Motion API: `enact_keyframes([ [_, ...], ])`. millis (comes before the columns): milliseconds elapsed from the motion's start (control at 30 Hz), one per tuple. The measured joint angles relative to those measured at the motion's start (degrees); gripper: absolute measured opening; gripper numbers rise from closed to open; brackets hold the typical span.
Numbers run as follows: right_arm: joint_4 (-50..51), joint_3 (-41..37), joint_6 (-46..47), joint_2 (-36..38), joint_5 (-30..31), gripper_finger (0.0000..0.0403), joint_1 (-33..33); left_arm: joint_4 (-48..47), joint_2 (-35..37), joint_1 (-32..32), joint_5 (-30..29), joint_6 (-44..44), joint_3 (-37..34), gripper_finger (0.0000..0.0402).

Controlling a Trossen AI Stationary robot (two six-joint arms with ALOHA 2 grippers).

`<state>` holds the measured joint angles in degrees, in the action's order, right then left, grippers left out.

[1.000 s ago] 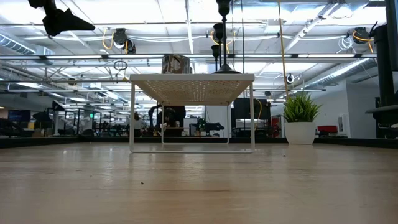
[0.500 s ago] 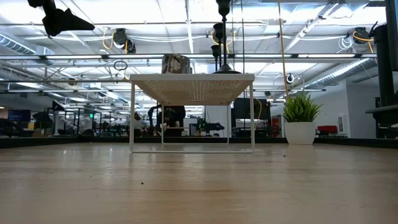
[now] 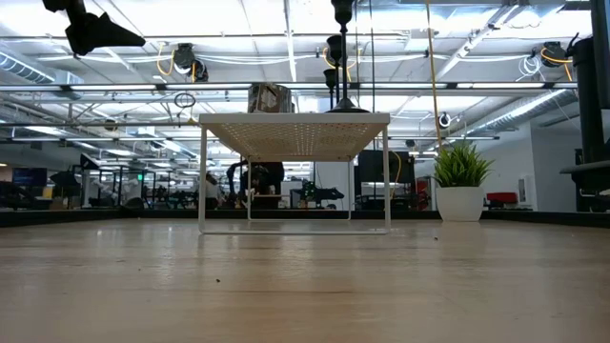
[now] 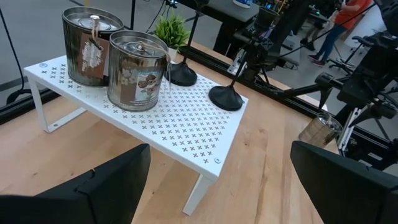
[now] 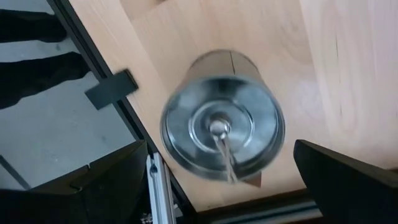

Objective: Pick & Place candle stick holders
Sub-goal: Put the silver scented candle on the shelf aligned with the other silver scented candles

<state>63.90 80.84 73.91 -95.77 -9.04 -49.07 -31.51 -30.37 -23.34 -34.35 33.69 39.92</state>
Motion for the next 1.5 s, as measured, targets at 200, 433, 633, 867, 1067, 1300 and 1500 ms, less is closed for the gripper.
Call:
enact_keyframes([
  [200, 1.0, 0.0, 0.4, 0.0, 0.1, 0.04, -0.1, 0.0, 0.0, 0.0, 0.0, -0.2, 0.0, 0.0395],
  [433, 0.6, 0.0, 0.2, 0.0, 0.0, 0.04, -0.2, 0.0, 0.0, 0.0, 0.0, -0.2, 0.0, 0.0395],
  [633, 0.9, -0.2, -0.1, -0.9, 0.2, 0.04, -0.2, 0.0, 0.0, 0.0, 0.0, -0.2, 0.0, 0.0395],
  [867, 0.8, -0.2, -1.1, -2.3, 0.2, 0.04, -0.2, 0.0, 0.0, 0.0, 0.0, -0.2, 0.0, 0.0395],
  [1067, 0.6, -0.2, -2.0, -3.6, 0.2, 0.04, -0.2, 0.0, 0.0, 0.0, 0.0, -0.2, 0.0, 0.0395],
  [1300, 1.0, -0.2, -2.6, -4.5, 1.4, 0.04, -0.2, 0.0, 0.0, 0.0, -0.1, -0.2, 0.0, 0.0395],
  [1500, -0.9, -2.6, -1.9, -4.5, 1.7, 0.04, -0.2, 0.0, 0.0, 0.0, -0.1, -0.2, 0.0, 0.0395],
])
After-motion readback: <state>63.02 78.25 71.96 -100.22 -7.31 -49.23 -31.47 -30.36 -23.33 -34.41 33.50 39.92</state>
